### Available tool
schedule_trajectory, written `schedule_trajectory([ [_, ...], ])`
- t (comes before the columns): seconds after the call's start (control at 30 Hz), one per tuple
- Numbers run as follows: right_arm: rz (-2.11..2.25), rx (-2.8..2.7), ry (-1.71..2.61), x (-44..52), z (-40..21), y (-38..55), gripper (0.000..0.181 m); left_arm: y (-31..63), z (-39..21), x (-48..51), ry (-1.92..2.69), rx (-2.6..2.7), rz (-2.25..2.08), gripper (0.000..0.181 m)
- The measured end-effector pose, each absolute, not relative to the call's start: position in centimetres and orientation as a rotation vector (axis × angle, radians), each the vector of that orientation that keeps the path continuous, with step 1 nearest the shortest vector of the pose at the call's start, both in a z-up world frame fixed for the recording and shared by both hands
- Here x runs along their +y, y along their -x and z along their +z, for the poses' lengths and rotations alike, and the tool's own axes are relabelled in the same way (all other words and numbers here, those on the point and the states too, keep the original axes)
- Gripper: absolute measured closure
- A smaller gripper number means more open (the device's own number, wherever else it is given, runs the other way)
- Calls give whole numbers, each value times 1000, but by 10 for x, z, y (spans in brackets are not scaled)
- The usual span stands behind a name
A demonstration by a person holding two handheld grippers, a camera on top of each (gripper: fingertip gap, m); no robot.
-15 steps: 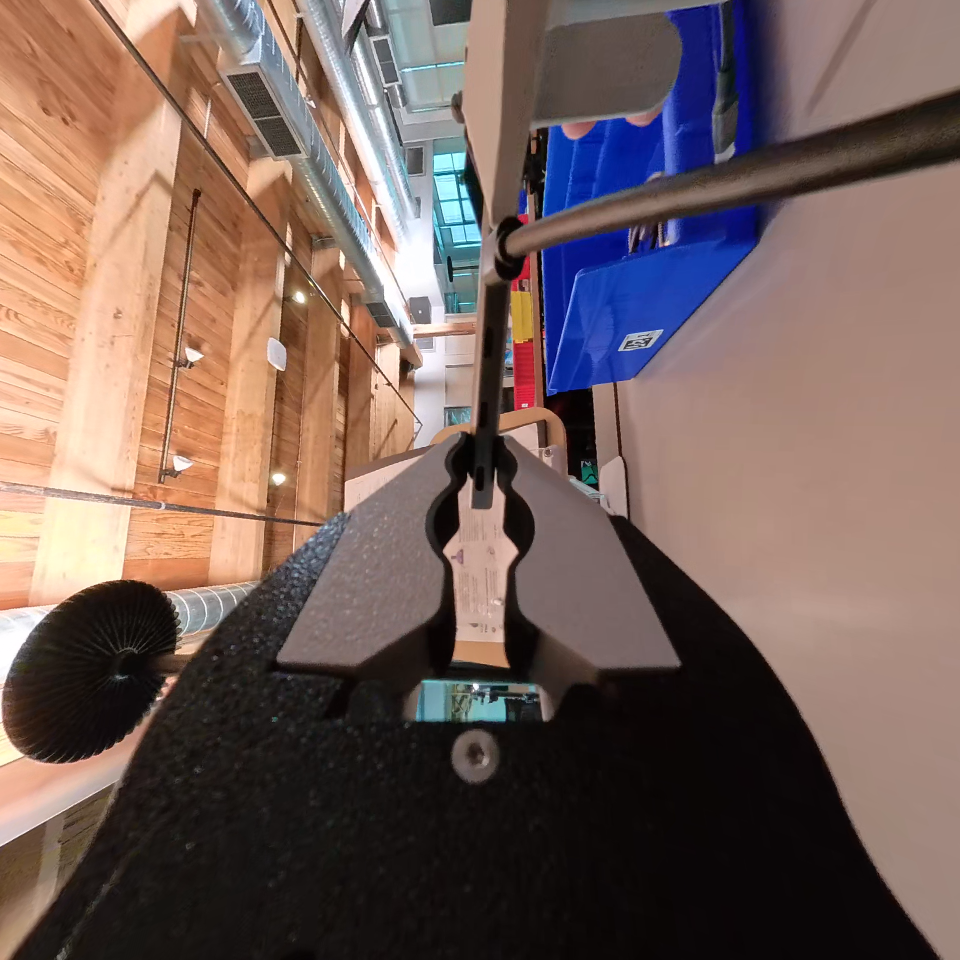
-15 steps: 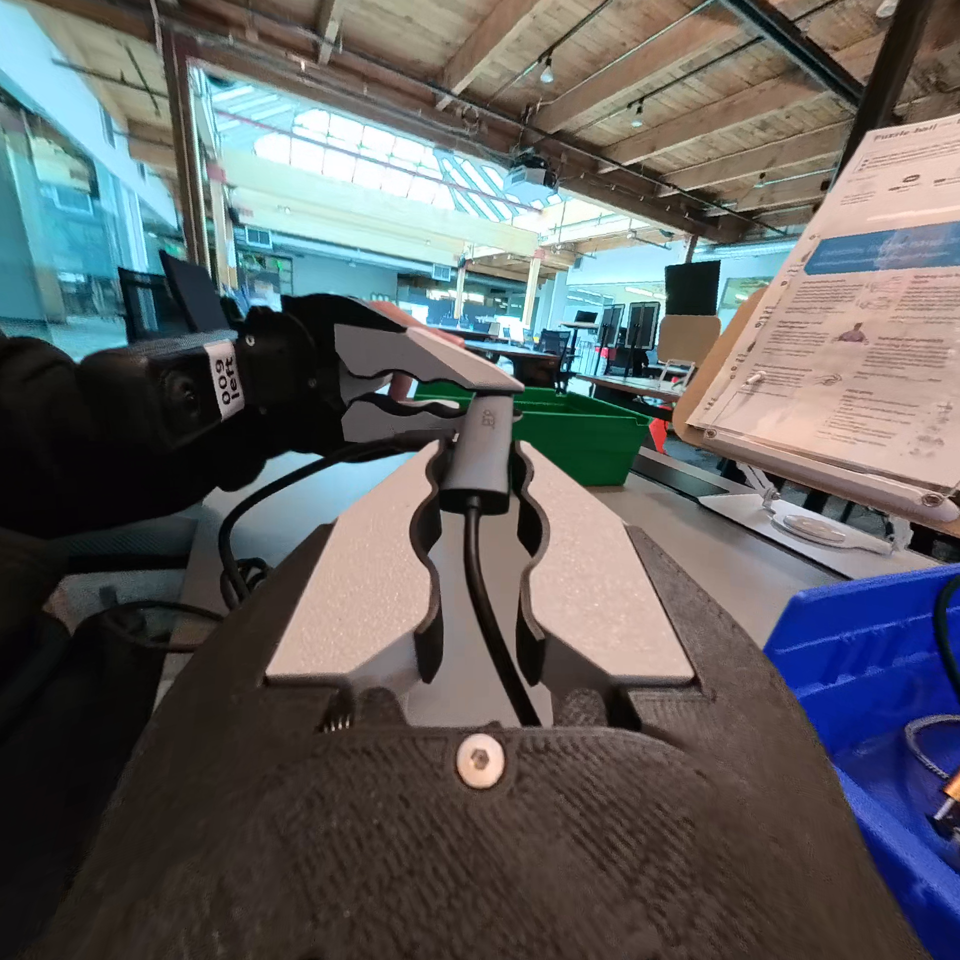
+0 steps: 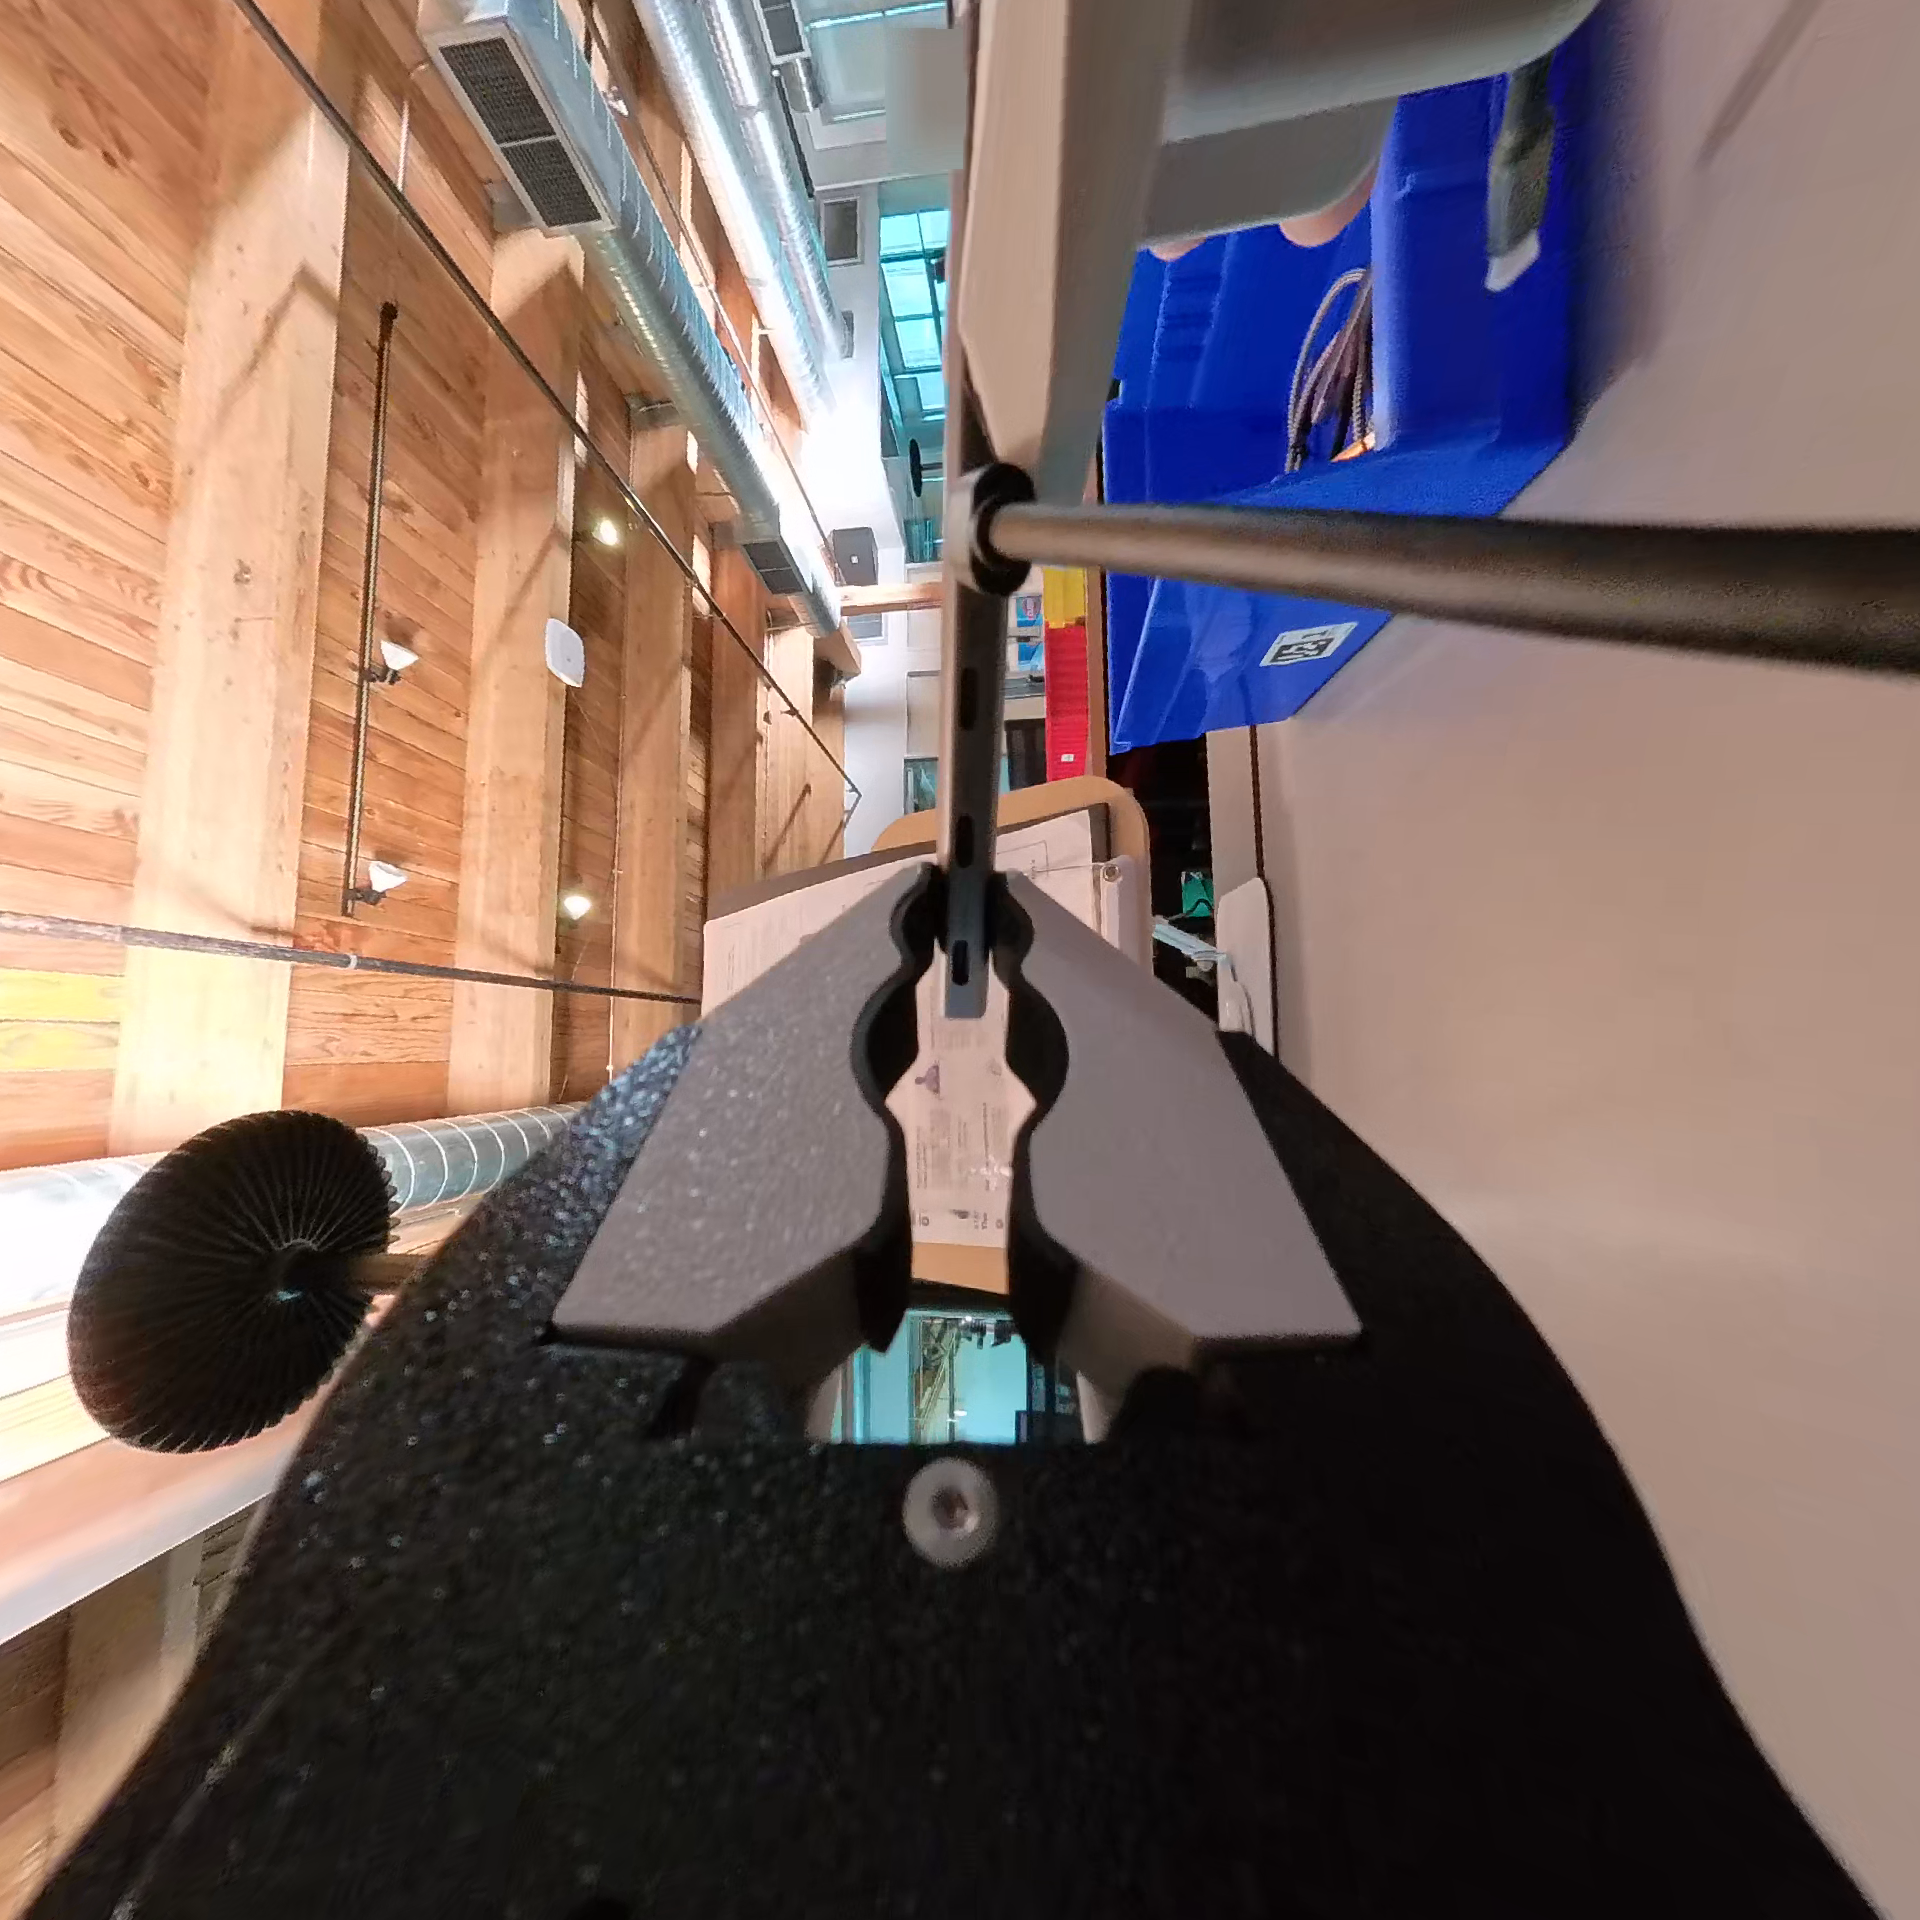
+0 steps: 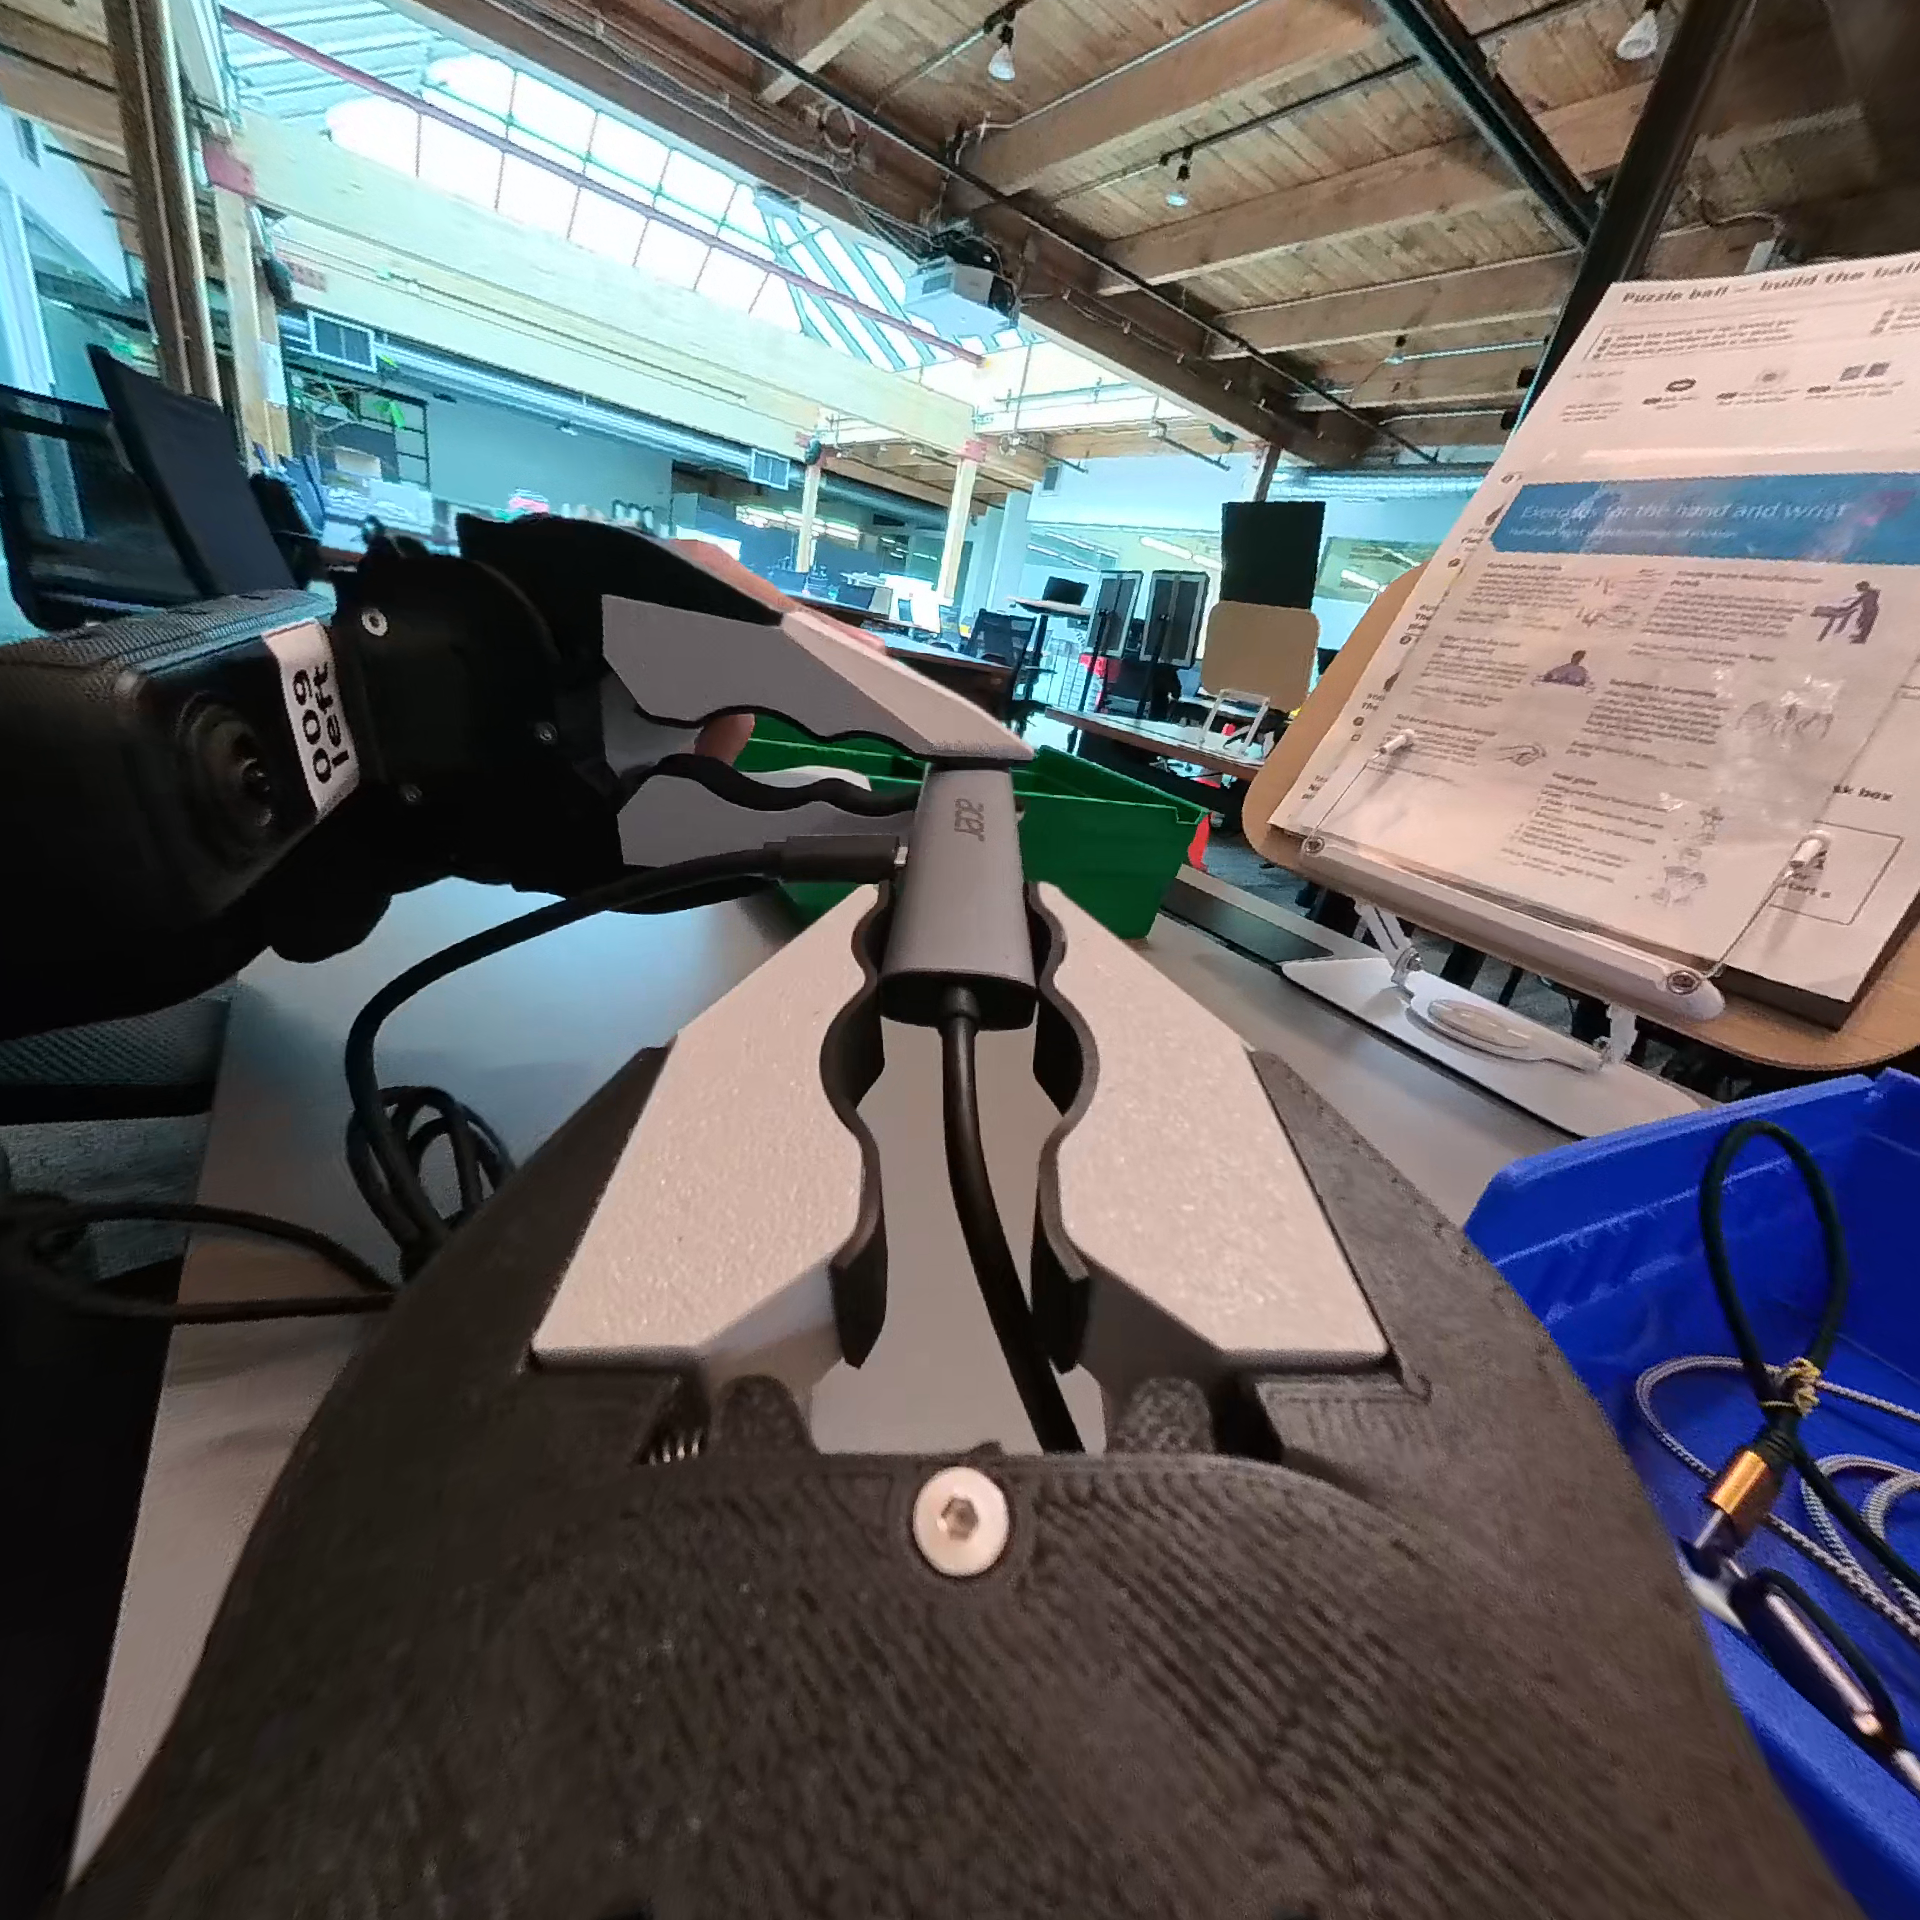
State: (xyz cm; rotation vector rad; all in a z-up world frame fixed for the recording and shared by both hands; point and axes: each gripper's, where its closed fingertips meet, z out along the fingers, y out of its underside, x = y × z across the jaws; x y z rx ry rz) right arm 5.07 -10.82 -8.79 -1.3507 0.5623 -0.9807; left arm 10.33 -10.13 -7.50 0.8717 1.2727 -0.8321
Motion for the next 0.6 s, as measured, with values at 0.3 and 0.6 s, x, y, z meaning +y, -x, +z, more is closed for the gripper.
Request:
schedule_trajectory([
  [0.3, -961, 600, 1347, -108, -90, -55, 160, -108, -79, -100, -865, 1290, -820, 175],
  [0.6, -944, 685, 1271, -136, -89, -57, 160, -116, -77, -88, -575, 1618, -1120, 152],
])
